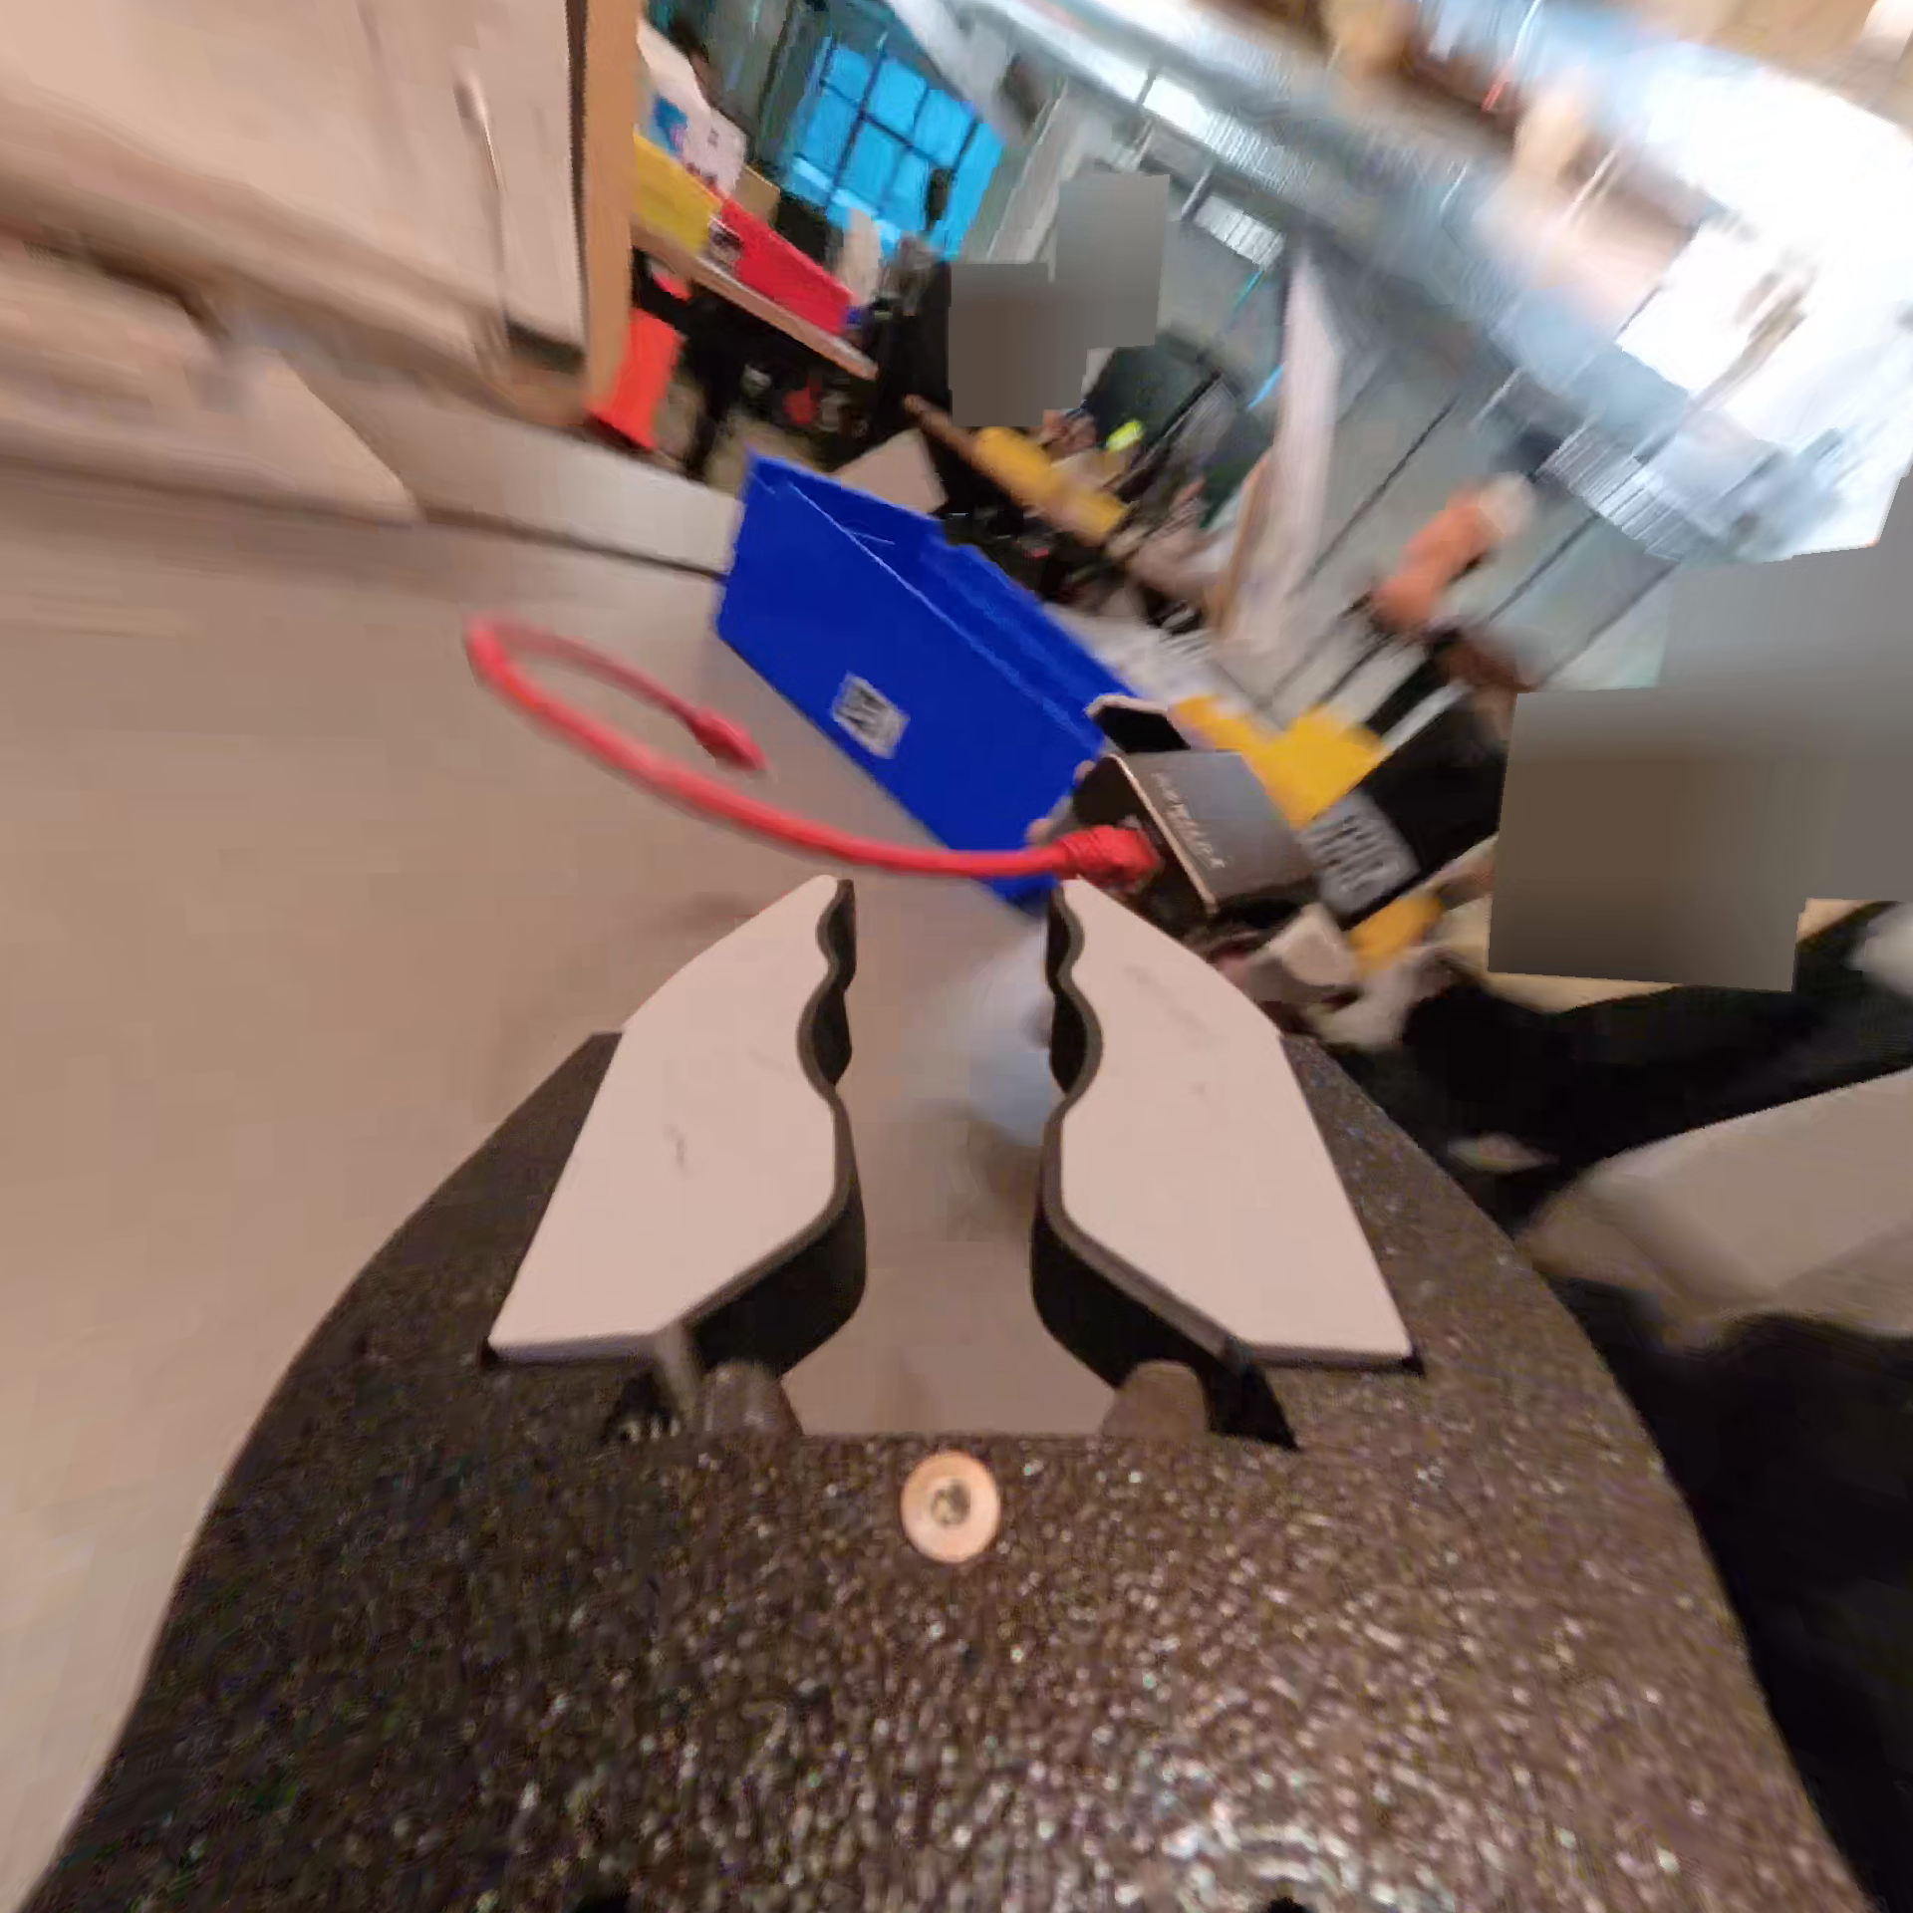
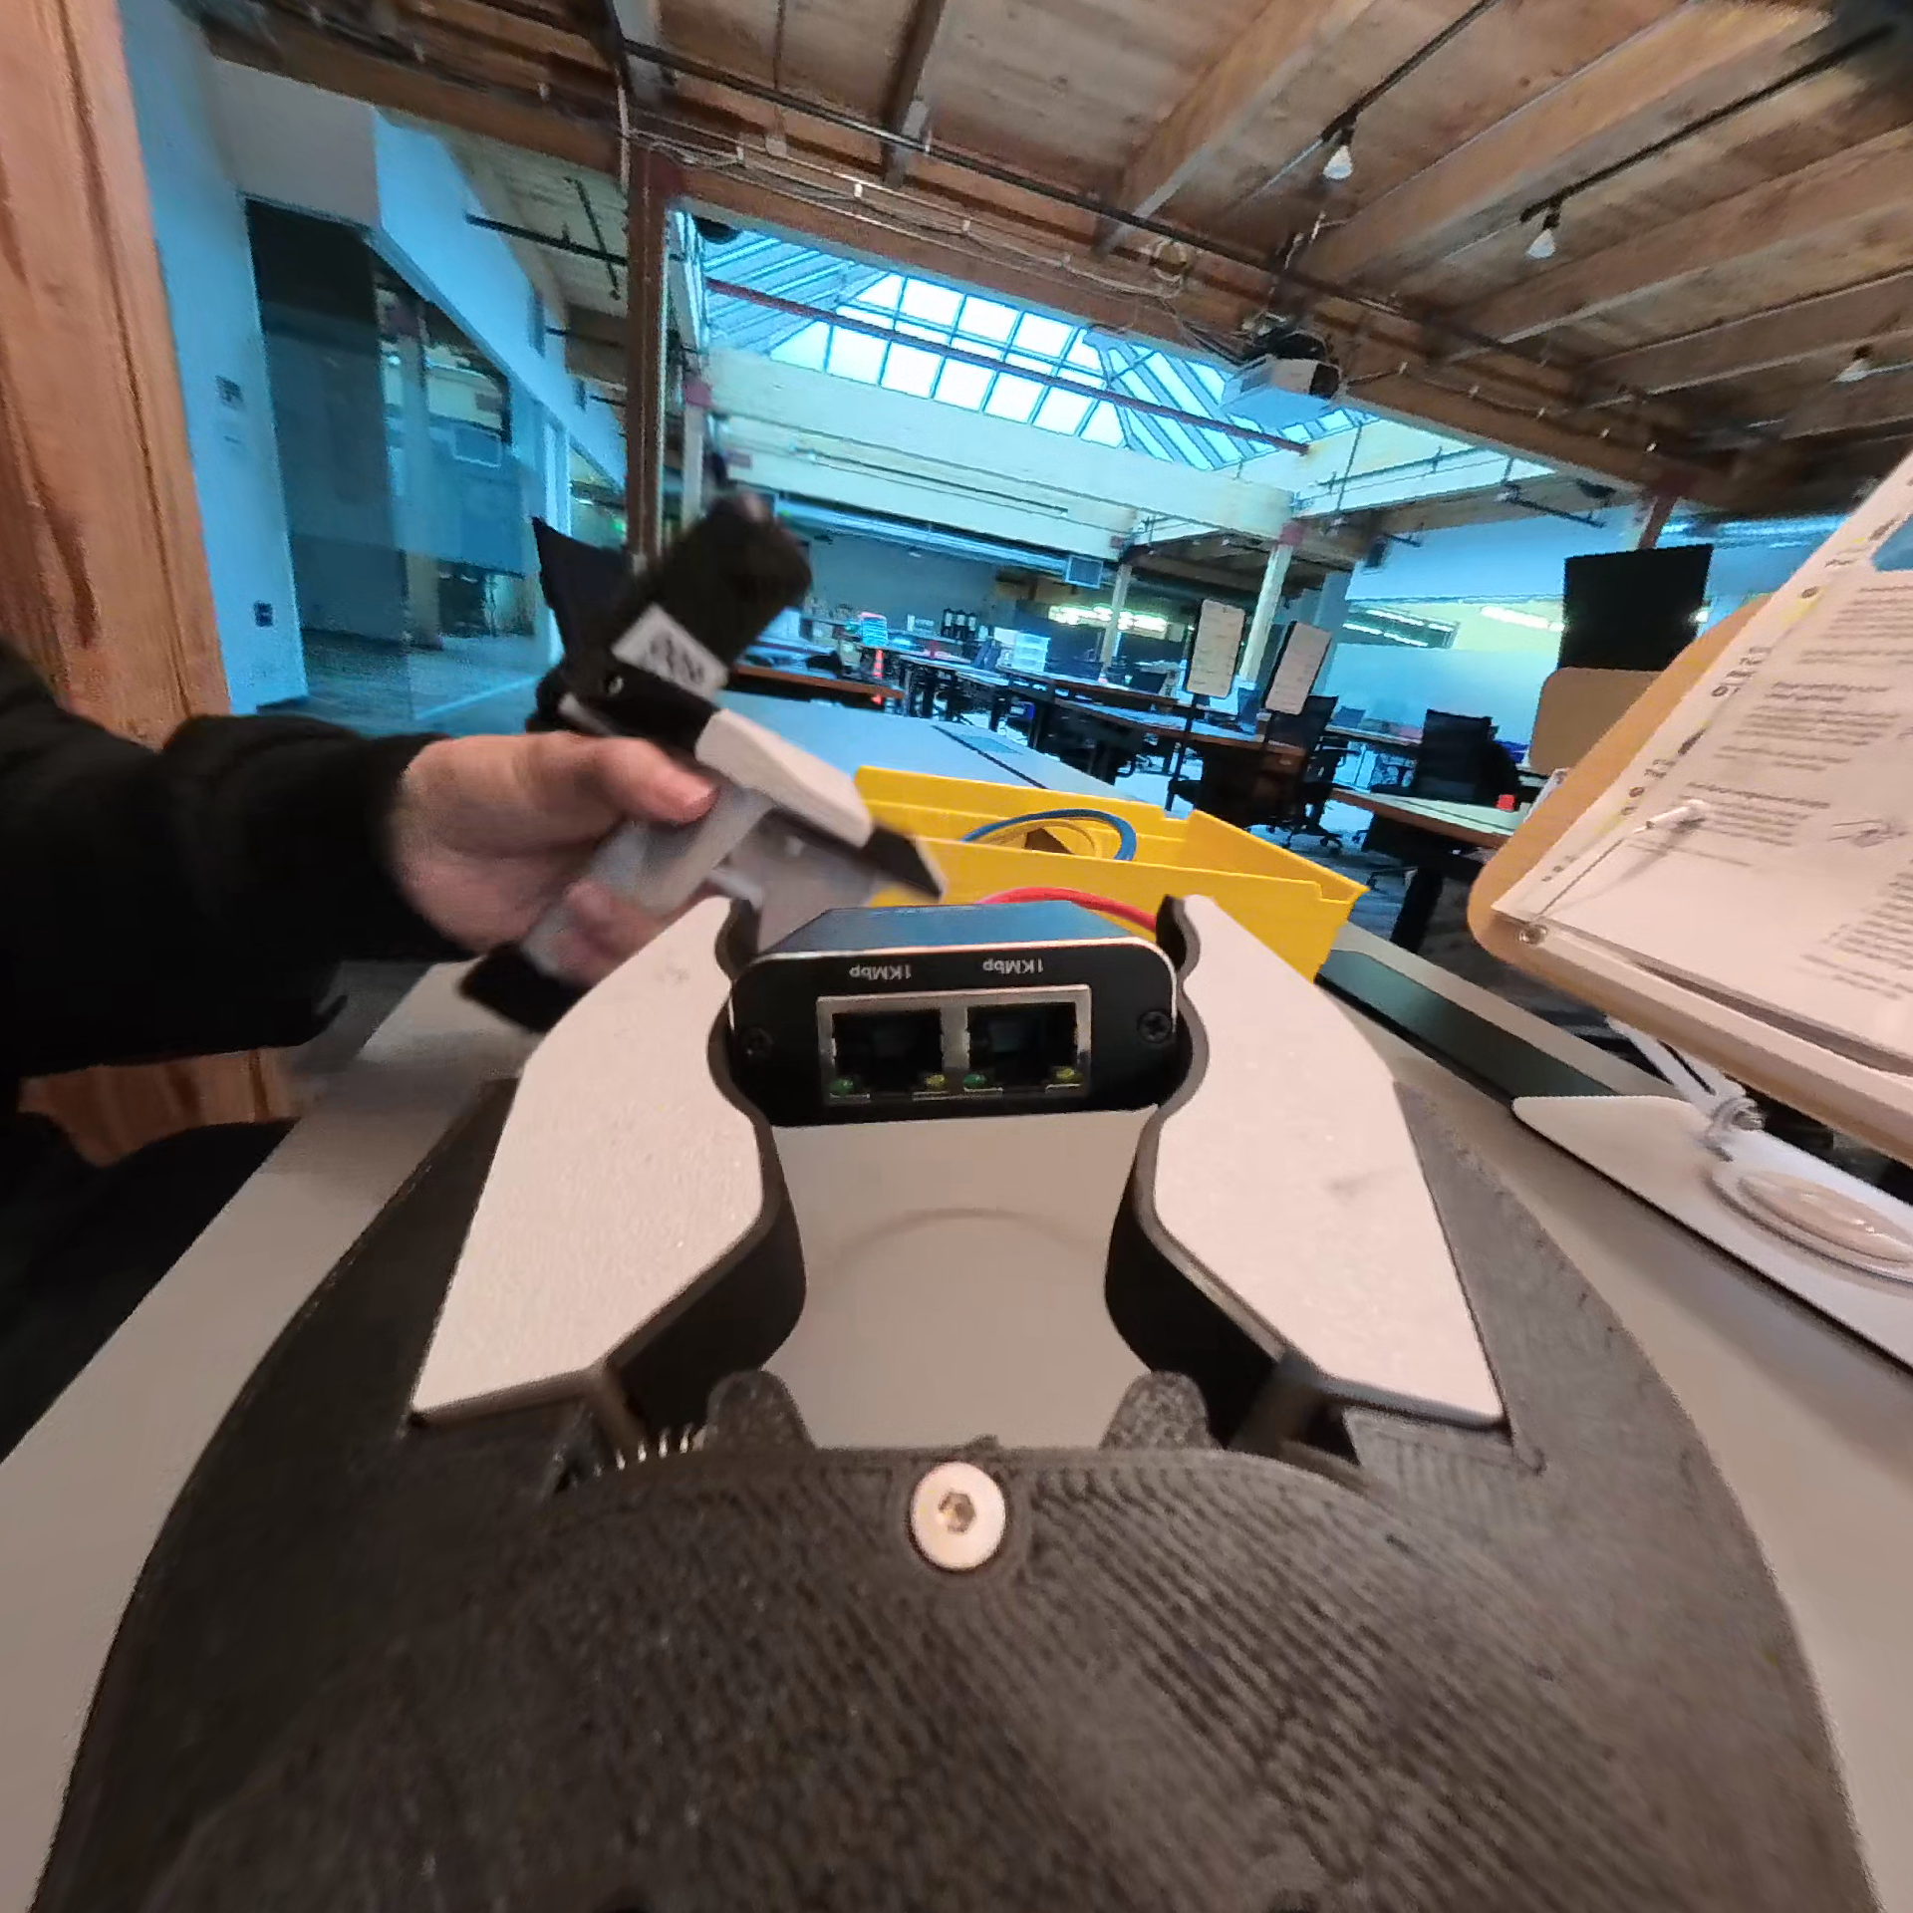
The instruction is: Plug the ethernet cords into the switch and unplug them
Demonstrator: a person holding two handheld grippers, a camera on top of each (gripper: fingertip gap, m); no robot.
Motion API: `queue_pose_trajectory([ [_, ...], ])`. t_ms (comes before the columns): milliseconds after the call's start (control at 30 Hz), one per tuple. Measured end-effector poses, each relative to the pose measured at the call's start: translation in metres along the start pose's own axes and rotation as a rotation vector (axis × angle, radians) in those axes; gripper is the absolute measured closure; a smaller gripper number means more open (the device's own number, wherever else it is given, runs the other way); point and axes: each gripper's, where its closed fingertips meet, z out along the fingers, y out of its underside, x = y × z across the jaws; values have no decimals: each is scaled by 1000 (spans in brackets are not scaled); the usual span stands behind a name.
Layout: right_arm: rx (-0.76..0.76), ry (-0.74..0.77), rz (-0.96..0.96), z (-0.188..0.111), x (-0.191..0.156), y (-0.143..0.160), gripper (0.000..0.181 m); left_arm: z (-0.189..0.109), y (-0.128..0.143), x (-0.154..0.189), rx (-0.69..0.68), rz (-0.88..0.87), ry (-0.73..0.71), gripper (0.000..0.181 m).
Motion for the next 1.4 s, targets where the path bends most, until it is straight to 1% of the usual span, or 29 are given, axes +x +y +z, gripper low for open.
queue_pose_trajectory([
  [67, 4, -10, -25, 4, -4, -1, 106, 6, 23, 7, -13, -348, 185, 132],
  [133, 4, -21, -54, 11, -11, 0, 106, 15, 36, 21, -24, -610, 387, 130],
  [167, -3, -25, -74, 15, -15, 1, 106, 18, 37, 29, -16, -695, 473, 129],
  [233, -39, -31, -132, 23, -22, 6, 107, 24, 37, 47, -33, -779, 618, 130],
  [267, -66, -35, -158, 25, -25, 11, 107, 25, 35, 56, -48, -789, 687, 131],
  [300, -94, -31, -188, 27, -27, 16, 107, 25, 32, 63, -61, -796, 732, 138],
  [333, -108, -28, -212, 29, -29, 18, 107, 28, 32, 65, -86, -790, 732, 137],
  [400, -96, -20, -218, 30, -29, 15, 107, 31, 36, 64, -146, -712, 715, 156],
  [433, -114, -21, -229, 30, -29, 16, 107, 31, 37, 63, -190, -705, 707, 157],
  [500, -201, -46, -257, 27, -31, 25, 107, 28, 40, 60, -291, -678, 671, 156],
  [567, -282, -103, -297, 20, -38, 31, 104, 19, 45, 59, -441, -599, 653, 156],
  [600, -307, -110, -299, 17, -39, 31, 98, 15, 47, 56, -507, -557, 637, 156],
  [667, -305, -135, -274, 14, -42, 24, 97, 10, 47, 48, -601, -476, 577, 156],
  [767, -227, -161, -245, 13, -48, 10, 103, 1, 45, 47, -731, -423, 570, 156],
  [867, -264, -175, -258, 17, -50, 22, 106, -5, 49, 56, -857, -381, 607, 156],
  [900, -270, -191, -262, 18, -53, 24, 104, -7, 52, 57, -896, -358, 607, 156],
  [967, -262, -219, -264, 20, -58, 25, 106, -7, 52, 59, -934, -334, 612, 156],
  [1033, -240, -202, -285, 21, -56, 22, 107, -6, 47, 59, -928, -329, 616, 156],
  [1067, -233, -179, -292, 22, -53, 21, 107, -3, 42, 57, -898, -326, 607, 156],
  [1100, -226, -131, -300, 24, -45, 19, 107, 4, 34, 55, -838, -324, 584, 156],
  [1133, -215, -63, -310, 26, -36, 17, 107, 12, 24, 51, -754, -317, 555, 156],
  [1200, -192, 111, -330, 30, -13, 10, 107, 28, 0, 42, -545, -285, 477, 156],
  [1267, -183, 294, -346, 31, 8, 5, 107, 36, -14, 35, -366, -242, 414, 146],
  [1300, -178, 378, -344, 30, 17, 3, 108, 37, -14, 33, -313, -227, 392, 145],
  [1400, -159, 539, -334, 28, 28, 0, 108, 41, 0, 34, -250, -255, 386, 142],
])
